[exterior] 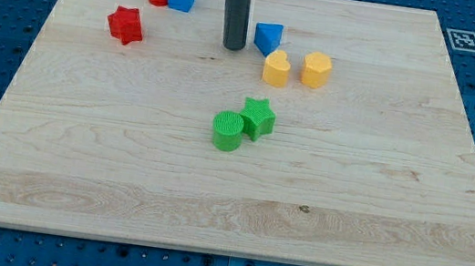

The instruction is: Keep arm on left side of red circle

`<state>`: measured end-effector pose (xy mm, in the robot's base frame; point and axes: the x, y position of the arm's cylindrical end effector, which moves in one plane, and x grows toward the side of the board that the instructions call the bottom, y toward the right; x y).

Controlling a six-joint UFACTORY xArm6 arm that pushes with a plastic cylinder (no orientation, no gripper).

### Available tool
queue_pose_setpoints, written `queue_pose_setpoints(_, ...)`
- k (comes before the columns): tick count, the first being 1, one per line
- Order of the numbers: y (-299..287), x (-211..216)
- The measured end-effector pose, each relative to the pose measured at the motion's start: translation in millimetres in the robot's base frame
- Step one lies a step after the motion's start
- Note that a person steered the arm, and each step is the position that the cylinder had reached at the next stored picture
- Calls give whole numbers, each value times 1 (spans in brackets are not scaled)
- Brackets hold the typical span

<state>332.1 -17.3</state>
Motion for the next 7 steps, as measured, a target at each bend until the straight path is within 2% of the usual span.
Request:
queue_pose_setpoints(2, 129, -10)
queue_pose_setpoints(3, 119, -4)
queue_pose_setpoints(4, 58, 8)
queue_pose_setpoints(6, -86, 5)
queue_pose_setpoints(7, -118, -25)
